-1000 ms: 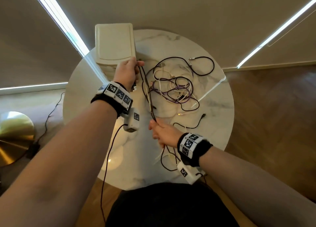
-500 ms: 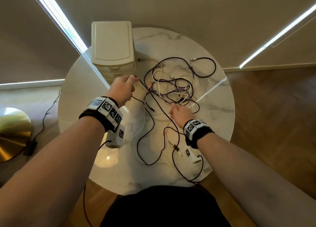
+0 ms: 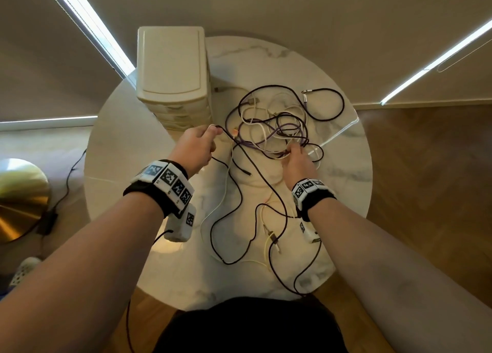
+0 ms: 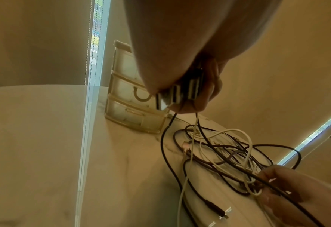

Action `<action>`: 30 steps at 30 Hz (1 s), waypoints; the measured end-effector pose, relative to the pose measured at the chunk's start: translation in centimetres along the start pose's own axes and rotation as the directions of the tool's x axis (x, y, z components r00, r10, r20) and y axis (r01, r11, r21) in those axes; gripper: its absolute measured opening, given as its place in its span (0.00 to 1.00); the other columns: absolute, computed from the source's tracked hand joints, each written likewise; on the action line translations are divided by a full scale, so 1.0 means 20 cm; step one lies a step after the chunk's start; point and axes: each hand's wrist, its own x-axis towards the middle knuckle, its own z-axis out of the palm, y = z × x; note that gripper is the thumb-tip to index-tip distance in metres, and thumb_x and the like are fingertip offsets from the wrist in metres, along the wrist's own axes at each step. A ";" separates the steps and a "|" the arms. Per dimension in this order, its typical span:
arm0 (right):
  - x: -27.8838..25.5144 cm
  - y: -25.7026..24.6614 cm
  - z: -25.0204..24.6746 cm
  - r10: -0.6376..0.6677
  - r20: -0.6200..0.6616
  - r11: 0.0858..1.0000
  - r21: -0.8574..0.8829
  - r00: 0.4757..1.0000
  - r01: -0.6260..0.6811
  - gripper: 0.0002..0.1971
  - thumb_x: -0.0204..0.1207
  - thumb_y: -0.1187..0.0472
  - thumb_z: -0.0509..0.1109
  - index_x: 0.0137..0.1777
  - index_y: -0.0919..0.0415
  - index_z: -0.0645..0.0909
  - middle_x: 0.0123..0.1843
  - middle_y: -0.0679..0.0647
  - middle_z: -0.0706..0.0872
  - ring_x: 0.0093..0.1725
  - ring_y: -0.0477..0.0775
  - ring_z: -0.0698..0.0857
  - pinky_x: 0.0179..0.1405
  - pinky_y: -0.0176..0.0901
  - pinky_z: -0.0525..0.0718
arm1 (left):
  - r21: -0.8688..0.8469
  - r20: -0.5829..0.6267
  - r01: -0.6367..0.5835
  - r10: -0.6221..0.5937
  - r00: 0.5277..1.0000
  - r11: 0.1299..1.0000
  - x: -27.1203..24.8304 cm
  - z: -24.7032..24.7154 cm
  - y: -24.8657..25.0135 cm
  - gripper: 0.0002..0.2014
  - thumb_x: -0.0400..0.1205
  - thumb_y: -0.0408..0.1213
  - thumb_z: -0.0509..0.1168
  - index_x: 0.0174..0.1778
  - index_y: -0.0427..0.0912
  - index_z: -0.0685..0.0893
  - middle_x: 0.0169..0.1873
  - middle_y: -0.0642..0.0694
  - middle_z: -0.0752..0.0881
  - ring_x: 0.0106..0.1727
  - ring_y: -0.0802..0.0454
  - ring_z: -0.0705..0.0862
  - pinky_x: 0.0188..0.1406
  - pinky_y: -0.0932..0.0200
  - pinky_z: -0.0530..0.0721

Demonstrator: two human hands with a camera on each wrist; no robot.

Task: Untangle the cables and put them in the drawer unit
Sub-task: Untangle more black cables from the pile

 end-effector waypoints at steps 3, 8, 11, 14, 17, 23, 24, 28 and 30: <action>0.03 0.00 0.00 0.047 -0.008 0.999 0.001 0.999 -0.047 0.18 0.87 0.65 0.61 0.75 0.61 0.77 0.71 0.63 0.81 0.68 0.67 0.82 0.59 0.56 0.80 | 0.001 -0.003 0.005 -0.005 1.000 1.000 0.00 0.00 0.00 0.16 0.94 0.46 0.54 0.64 0.44 0.85 0.29 0.52 0.74 0.25 0.54 0.71 0.27 0.57 0.70; 0.08 0.00 -0.03 0.045 0.073 0.995 -0.087 0.996 -0.039 0.11 0.84 0.56 0.68 0.64 0.58 0.81 0.64 0.61 0.83 0.63 0.66 0.83 0.56 0.54 0.81 | -0.007 0.000 0.009 -0.009 1.000 1.000 -0.01 0.01 0.01 0.16 0.94 0.46 0.54 0.64 0.44 0.85 0.30 0.51 0.74 0.25 0.54 0.70 0.28 0.57 0.69; 0.09 0.00 -0.06 0.049 0.157 0.993 -0.115 0.986 -0.031 0.18 0.80 0.52 0.73 0.67 0.58 0.80 0.70 0.62 0.77 0.69 0.65 0.79 0.66 0.55 0.79 | -0.018 0.004 0.014 -0.014 1.000 1.000 0.00 0.01 0.00 0.16 0.94 0.46 0.54 0.64 0.44 0.85 0.30 0.51 0.74 0.26 0.53 0.70 0.28 0.57 0.69; 0.08 0.02 -0.06 0.033 0.227 0.997 -0.082 0.973 -0.015 0.23 0.75 0.49 0.77 0.69 0.53 0.80 0.70 0.60 0.75 0.71 0.64 0.76 0.73 0.56 0.77 | -0.018 0.005 0.021 -0.021 1.000 1.000 0.00 0.01 -0.01 0.16 0.94 0.46 0.54 0.63 0.45 0.85 0.31 0.50 0.74 0.26 0.53 0.70 0.28 0.57 0.70; 0.08 0.03 -0.05 0.023 0.194 1.000 -0.007 0.981 -0.022 0.14 0.78 0.48 0.74 0.62 0.49 0.87 0.64 0.61 0.77 0.67 0.67 0.80 0.72 0.59 0.80 | -0.019 0.007 0.025 -0.025 1.000 0.999 0.00 0.02 -0.02 0.16 0.94 0.47 0.54 0.64 0.45 0.85 0.31 0.50 0.74 0.26 0.53 0.70 0.29 0.56 0.69; 0.06 0.01 -0.05 0.014 0.231 0.957 -0.286 0.973 0.054 0.19 0.78 0.57 0.72 0.70 0.50 0.81 0.74 0.60 0.71 0.75 0.66 0.69 0.74 0.57 0.70 | -0.017 0.007 0.033 -0.033 0.999 0.999 -0.01 0.02 -0.04 0.16 0.94 0.47 0.54 0.64 0.44 0.84 0.30 0.50 0.73 0.25 0.53 0.69 0.29 0.56 0.67; 0.06 0.01 -0.06 0.001 0.231 0.951 -0.300 0.973 0.071 0.18 0.79 0.55 0.72 0.69 0.49 0.82 0.74 0.59 0.71 0.75 0.65 0.68 0.74 0.58 0.70 | -0.017 0.007 0.032 -0.032 0.999 0.999 -0.01 0.02 -0.03 0.16 0.94 0.47 0.54 0.64 0.44 0.84 0.30 0.50 0.73 0.25 0.53 0.69 0.29 0.56 0.67; 0.04 0.03 -0.08 -0.053 0.247 0.934 -0.331 0.968 0.135 0.14 0.84 0.55 0.65 0.68 0.46 0.80 0.74 0.54 0.75 0.76 0.63 0.67 0.78 0.61 0.64 | -0.008 0.013 0.026 -0.025 1.000 1.000 0.00 0.02 -0.03 0.16 0.94 0.47 0.54 0.64 0.45 0.85 0.31 0.50 0.73 0.26 0.53 0.70 0.29 0.55 0.68; 0.03 0.01 -0.12 -0.036 0.229 0.971 -0.223 0.973 0.088 0.12 0.85 0.51 0.63 0.66 0.43 0.80 0.70 0.57 0.78 0.75 0.65 0.68 0.78 0.59 0.66 | -0.013 0.014 0.020 -0.020 1.000 1.000 0.00 0.02 -0.03 0.15 0.94 0.47 0.54 0.61 0.47 0.85 0.31 0.50 0.74 0.26 0.53 0.70 0.29 0.54 0.68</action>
